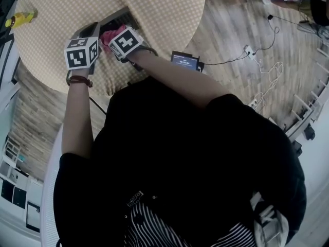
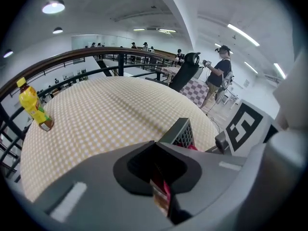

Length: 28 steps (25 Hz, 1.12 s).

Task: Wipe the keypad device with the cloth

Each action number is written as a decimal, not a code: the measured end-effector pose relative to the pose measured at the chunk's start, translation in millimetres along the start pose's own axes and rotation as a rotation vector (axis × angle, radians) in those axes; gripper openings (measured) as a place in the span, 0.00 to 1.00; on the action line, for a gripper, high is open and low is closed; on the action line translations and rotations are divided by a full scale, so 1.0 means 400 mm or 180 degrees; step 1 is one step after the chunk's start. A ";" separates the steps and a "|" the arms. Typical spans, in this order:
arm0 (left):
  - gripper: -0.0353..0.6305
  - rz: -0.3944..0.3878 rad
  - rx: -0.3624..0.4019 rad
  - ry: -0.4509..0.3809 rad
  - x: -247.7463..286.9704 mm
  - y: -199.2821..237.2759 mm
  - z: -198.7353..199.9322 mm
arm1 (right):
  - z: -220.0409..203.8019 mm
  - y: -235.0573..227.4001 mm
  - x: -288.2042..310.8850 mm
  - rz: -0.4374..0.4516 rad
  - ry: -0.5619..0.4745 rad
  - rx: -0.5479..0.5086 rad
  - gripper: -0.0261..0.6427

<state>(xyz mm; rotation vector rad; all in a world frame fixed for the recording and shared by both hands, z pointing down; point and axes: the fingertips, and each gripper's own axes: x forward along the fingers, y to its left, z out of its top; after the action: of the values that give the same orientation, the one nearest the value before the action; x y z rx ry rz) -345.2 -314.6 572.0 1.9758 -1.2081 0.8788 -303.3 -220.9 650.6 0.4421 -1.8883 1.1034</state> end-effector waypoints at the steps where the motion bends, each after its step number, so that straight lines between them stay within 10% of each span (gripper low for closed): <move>1: 0.06 0.0017 0.0005 -0.0007 0.002 -0.004 0.001 | -0.007 -0.001 0.001 -0.0016 0.0024 -0.0031 0.13; 28: 0.06 0.0578 -0.0613 -0.1939 -0.483 -0.441 0.153 | -0.032 0.211 -0.687 0.0507 -0.1541 -0.1353 0.13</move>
<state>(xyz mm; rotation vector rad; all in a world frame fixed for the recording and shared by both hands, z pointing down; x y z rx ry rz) -239.1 -207.7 349.4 2.0585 -1.7563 0.2141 -201.2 -197.4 382.5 0.3360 -2.5481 0.6945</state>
